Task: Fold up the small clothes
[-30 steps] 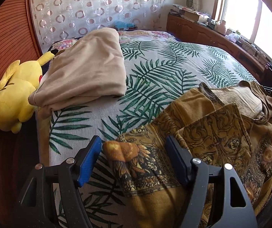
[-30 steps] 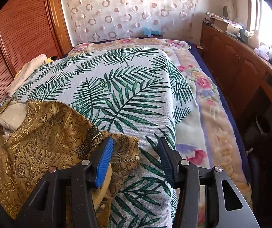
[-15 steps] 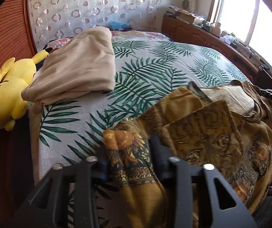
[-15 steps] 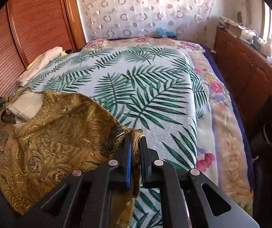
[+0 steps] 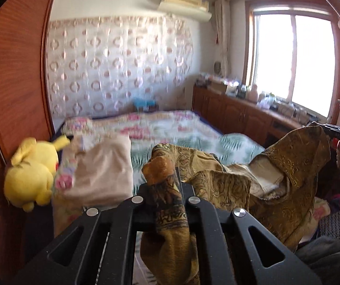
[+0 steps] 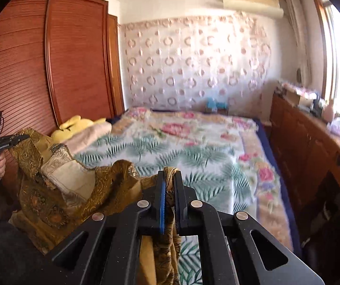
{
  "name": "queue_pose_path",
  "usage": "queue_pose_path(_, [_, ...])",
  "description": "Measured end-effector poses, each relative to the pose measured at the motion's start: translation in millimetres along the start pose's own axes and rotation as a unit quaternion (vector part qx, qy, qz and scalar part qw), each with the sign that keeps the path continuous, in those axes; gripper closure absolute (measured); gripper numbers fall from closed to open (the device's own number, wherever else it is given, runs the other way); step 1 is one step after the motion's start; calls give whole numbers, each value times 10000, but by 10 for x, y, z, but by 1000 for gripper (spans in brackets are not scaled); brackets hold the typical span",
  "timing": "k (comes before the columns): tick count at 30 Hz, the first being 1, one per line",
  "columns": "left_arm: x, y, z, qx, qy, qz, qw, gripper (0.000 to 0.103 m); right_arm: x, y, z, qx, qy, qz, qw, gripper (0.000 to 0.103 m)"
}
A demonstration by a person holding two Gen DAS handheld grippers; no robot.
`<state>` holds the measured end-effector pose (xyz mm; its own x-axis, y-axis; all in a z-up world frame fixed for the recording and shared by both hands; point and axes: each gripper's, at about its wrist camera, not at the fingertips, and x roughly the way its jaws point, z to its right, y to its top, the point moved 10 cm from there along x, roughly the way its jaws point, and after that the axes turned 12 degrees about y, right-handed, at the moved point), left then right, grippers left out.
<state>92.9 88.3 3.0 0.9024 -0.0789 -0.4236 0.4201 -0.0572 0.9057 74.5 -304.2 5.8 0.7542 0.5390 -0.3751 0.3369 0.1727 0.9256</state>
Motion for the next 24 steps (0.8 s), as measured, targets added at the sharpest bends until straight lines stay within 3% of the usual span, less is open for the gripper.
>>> queue_pose_path(9, [-735, 1046, -68, -40, -24, 1089, 9940, 95, -833, 1064, -325, -687, -74, 900, 9935, 98])
queue_pose_path(15, [-1229, 1694, -285, -234, 92, 1733, 9846, 95, -1263, 1695, -516, -1099, -263, 1315, 9849, 98])
queue_pose_path(24, [-1775, 2269, -532, -336, 327, 2411, 9694, 95, -1799, 2450, -771, -1394, -394, 1921, 9706, 98])
